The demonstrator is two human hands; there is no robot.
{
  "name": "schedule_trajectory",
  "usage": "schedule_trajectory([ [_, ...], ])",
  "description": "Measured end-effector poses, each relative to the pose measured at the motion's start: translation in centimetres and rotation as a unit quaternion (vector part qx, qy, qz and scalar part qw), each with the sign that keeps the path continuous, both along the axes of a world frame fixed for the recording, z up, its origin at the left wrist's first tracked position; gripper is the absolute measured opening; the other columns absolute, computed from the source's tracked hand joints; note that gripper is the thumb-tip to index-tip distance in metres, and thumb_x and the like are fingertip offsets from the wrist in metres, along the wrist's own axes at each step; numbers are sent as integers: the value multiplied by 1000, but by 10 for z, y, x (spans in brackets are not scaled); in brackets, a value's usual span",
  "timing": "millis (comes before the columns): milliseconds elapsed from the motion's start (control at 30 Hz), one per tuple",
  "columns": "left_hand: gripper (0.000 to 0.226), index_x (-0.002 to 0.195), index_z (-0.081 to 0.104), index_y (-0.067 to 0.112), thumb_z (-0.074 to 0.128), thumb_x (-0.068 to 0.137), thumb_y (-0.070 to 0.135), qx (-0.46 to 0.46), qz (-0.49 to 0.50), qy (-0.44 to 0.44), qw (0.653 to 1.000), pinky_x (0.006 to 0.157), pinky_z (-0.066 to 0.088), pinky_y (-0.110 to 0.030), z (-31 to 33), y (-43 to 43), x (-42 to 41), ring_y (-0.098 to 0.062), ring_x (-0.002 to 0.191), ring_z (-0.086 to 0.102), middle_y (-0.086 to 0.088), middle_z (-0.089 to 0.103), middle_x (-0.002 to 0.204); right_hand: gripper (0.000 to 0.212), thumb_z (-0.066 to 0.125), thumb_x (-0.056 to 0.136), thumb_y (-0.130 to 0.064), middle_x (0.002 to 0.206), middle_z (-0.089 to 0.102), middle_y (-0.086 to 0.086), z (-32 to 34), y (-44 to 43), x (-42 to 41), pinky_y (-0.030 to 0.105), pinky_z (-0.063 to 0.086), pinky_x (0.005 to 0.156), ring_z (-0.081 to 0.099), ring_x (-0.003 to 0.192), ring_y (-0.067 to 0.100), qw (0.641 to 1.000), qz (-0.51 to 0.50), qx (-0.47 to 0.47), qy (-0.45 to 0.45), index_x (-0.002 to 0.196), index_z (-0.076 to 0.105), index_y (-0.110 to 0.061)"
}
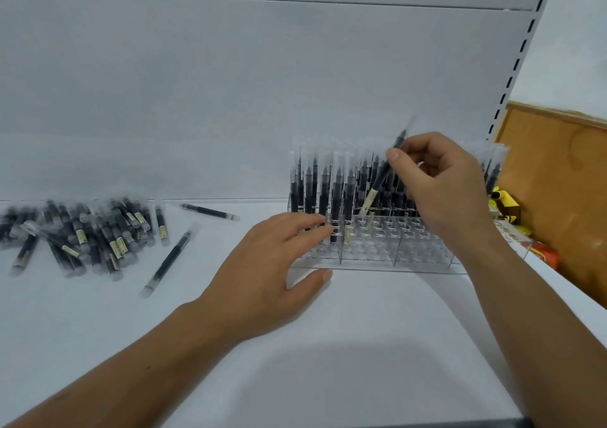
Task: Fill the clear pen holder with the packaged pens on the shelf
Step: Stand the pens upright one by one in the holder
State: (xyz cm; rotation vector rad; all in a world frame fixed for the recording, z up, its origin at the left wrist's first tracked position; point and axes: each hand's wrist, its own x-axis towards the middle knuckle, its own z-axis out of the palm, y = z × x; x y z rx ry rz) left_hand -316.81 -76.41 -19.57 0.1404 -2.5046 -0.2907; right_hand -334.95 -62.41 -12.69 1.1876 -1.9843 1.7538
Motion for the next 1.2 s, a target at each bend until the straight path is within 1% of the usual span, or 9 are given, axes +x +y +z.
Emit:
schedule_trajectory([
  [167, 52, 138, 52, 27, 52, 90, 48, -29, 10, -12, 999, 110, 26, -20, 0, 0, 0, -3, 131, 40, 16, 50, 140, 12, 69, 88, -33, 68, 61, -15, -8, -4, -2, 11, 42, 53, 47, 54, 2, 993, 1, 110, 48, 80, 60, -36],
  [267, 53, 138, 52, 28, 52, 90, 48, -34, 13, -12, 999, 111, 28, -22, 0, 0, -1, -2, 132, 40, 16, 49, 140, 11, 69, 87, -34, 71, 62, -14, -15, -9, -2, 22, 49, 61, 52, 59, 2, 978, 19, 200, 57, 82, 60, -33],
  [333, 52, 138, 52, 28, 51, 90, 48, -31, 13, -12, 999, 110, 30, -24, -1, 0, -1, -2, 132, 40, 17, 49, 140, 12, 70, 87, -34, 72, 62, -14, -15, -9, -2, 26, 51, 65, 52, 60, 5, 977, 24, 207, 52, 81, 60, -31],
  [567, 53, 138, 52, 27, 49, 90, 48, -37, 23, -6, 999, 109, 25, -18, -1, 0, -3, -3, 131, 41, 16, 50, 139, 16, 70, 87, -33, 71, 62, -14, -17, -10, -6, 20, 46, 63, 52, 61, 5, 980, 25, 194, 44, 78, 57, -36],
  [733, 53, 139, 50, 28, 51, 90, 47, -45, 18, -14, 999, 110, 24, -19, -2, -1, -3, -2, 132, 39, 16, 48, 140, 16, 70, 87, -35, 71, 62, -12, -15, -8, -7, 16, 42, 59, 52, 59, 2, 978, 19, 206, 39, 78, 58, -30],
  [867, 53, 141, 48, 28, 54, 91, 44, -37, 9, -23, 999, 112, 26, -22, -1, -3, -2, -3, 134, 37, 16, 46, 143, 15, 70, 87, -36, 73, 64, -10, -14, -6, -2, 21, 47, 62, 55, 62, 6, 977, 4, 210, 30, 79, 59, -30],
  [967, 53, 142, 47, 28, 56, 91, 40, -25, -7, -28, 999, 113, 21, -16, 1, -3, 4, -1, 136, 34, 15, 44, 145, 12, 67, 89, -40, 76, 64, -14, -6, -2, 4, 24, 49, 67, 58, 69, 4, 965, -27, 255, 56, 85, 61, -30],
  [1067, 50, 140, 47, 35, 53, 91, 43, 8, 10, -15, 1000, 111, 23, -15, 8, -7, 14, 6, 132, 34, 21, 44, 142, 11, 63, 91, -42, 80, 61, -18, 1, 4, 7, 19, 43, 64, 56, 74, -2, 943, -40, 321, 74, 91, 63, -32],
  [1200, 48, 132, 54, 36, 45, 88, 53, 43, 68, 5, 997, 95, 24, -4, 21, -24, 41, 16, 114, 35, 25, 50, 127, 14, 61, 92, -45, 76, 62, -19, 11, 9, 19, 21, 42, 61, 56, 71, 0, 923, -52, 367, 100, 86, 65, -33],
])
